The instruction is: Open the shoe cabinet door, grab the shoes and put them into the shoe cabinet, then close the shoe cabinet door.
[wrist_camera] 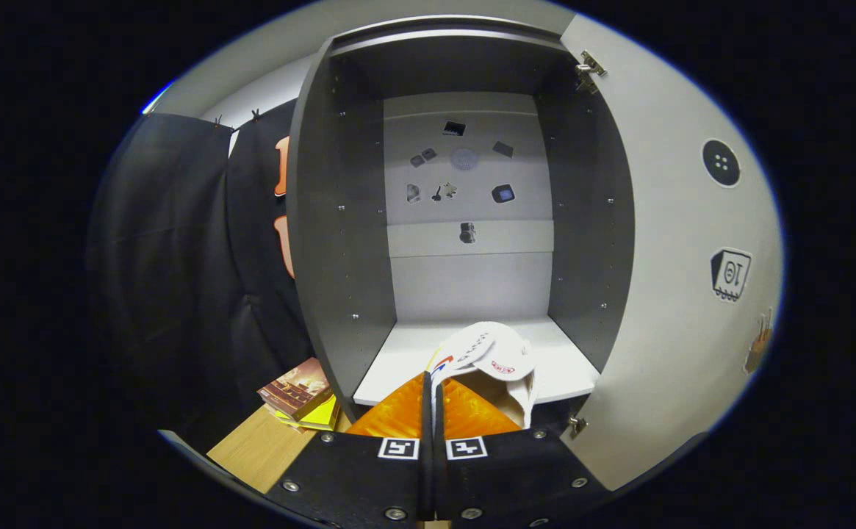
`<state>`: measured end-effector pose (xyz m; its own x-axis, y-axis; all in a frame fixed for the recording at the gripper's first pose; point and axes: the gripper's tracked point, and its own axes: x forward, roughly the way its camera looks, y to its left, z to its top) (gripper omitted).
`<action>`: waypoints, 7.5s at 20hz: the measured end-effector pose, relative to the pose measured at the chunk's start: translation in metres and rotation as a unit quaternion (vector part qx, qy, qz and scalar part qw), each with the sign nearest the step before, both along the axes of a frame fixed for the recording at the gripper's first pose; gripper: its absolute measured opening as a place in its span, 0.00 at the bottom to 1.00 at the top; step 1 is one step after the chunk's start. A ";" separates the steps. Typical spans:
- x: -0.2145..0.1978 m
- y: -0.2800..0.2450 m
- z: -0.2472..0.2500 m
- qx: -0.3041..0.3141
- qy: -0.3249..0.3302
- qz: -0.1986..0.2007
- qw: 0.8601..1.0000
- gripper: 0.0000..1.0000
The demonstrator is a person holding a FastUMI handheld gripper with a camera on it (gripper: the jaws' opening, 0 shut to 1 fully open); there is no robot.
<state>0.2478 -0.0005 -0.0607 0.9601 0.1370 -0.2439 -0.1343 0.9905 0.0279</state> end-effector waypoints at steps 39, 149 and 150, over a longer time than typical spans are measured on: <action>0.157 0.023 -0.072 -0.027 0.071 0.028 0.997 0.50; -0.114 0.001 0.070 0.040 -0.095 0.077 0.992 0.96; -0.108 0.006 0.069 0.040 -0.095 0.077 0.992 0.96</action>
<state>0.1398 0.0054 0.0085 0.9540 0.2966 -0.0431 -0.2935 0.9536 0.0664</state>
